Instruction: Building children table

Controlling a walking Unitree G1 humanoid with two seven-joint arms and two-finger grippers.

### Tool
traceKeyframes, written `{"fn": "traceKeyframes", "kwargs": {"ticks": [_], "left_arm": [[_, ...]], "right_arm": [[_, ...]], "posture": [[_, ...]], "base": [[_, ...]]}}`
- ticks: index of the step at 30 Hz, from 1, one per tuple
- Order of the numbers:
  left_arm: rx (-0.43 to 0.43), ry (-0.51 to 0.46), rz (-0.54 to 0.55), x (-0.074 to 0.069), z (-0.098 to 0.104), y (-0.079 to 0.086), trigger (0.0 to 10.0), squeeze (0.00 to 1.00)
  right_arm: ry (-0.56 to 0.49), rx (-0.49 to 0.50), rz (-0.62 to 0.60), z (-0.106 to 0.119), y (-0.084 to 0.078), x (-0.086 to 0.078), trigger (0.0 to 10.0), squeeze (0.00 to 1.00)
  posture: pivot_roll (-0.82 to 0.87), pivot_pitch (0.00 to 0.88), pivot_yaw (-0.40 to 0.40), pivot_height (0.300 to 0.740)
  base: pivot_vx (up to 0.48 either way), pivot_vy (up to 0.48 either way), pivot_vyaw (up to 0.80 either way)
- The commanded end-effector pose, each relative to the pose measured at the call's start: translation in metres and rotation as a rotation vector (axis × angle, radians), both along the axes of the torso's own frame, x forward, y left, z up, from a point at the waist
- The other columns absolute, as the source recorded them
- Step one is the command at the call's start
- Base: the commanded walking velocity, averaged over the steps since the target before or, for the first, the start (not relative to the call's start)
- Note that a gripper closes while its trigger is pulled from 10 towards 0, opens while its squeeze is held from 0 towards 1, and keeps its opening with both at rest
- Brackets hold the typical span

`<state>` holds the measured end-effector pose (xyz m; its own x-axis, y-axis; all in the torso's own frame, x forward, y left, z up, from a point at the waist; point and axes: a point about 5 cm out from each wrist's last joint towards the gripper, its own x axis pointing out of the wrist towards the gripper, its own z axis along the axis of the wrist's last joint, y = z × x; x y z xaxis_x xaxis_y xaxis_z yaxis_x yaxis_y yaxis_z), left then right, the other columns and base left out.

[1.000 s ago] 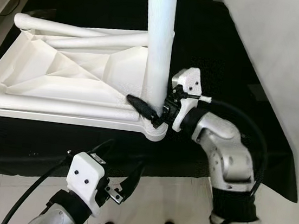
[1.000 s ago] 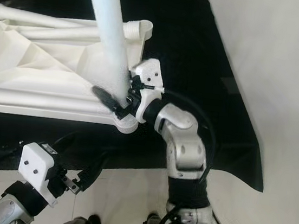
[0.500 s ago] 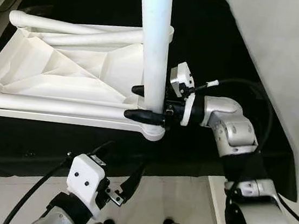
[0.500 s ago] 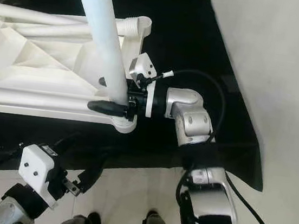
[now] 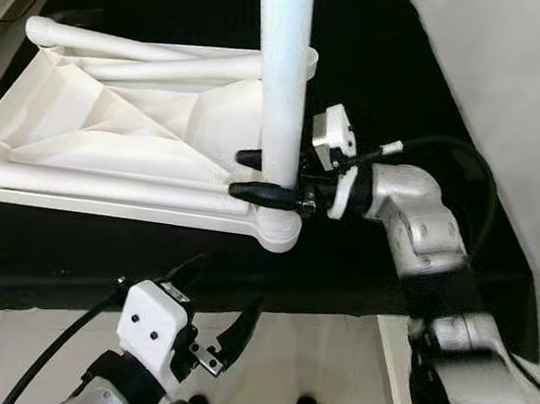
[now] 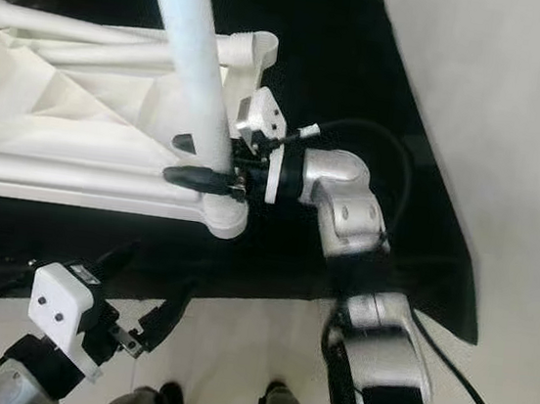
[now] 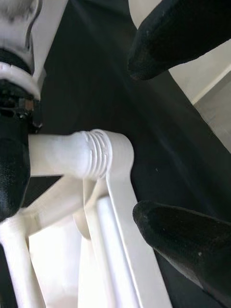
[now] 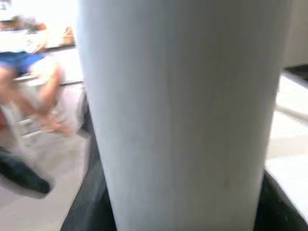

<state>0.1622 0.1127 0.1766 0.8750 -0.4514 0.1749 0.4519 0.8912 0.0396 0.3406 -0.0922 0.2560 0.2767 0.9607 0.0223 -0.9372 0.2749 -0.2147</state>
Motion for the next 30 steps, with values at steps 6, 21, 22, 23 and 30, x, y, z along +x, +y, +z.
{"fn": "traceKeyframes", "kwargs": {"ticks": [6, 21, 22, 23, 30], "left_arm": [[0.0, 0.026, 0.008, 0.003, -0.006, 0.003, 10.0, 0.0], [0.006, 0.018, 0.014, 0.011, -0.009, 0.004, 10.0, 0.0], [0.006, 0.017, 0.015, 0.011, -0.009, 0.004, 10.0, 0.0], [0.006, 0.017, 0.015, 0.011, -0.009, 0.004, 10.0, 0.0], [0.003, 0.016, 0.009, 0.009, -0.007, 0.002, 10.0, 0.0]], "right_arm": [[0.155, 0.046, -0.825, -0.043, -0.012, -0.023, 0.0, 0.0], [0.189, 0.1, -0.72, -0.048, 0.029, -0.032, 10.0, 0.0], [0.197, 0.125, -0.646, -0.042, 0.033, -0.032, 10.0, 1.0], [0.197, 0.125, -0.646, -0.042, 0.033, -0.032, 10.0, 1.0], [0.064, 0.16, -0.229, 0.0, 0.033, -0.025, 10.0, 1.0]], "posture": [[0.0, 0.289, 0.067, 0.74], [0.0, 0.249, 0.059, 0.74], [0.0, 0.25, 0.058, 0.74], [0.0, 0.25, 0.058, 0.74], [0.03, 0.268, 0.053, 0.74]], "base": [[0.0, 0.0, 0.0], [0.0, 0.0, 0.0], [0.0, 0.0, 0.0], [0.0, 0.0, 0.0], [0.0, 0.0, 0.0]]}}
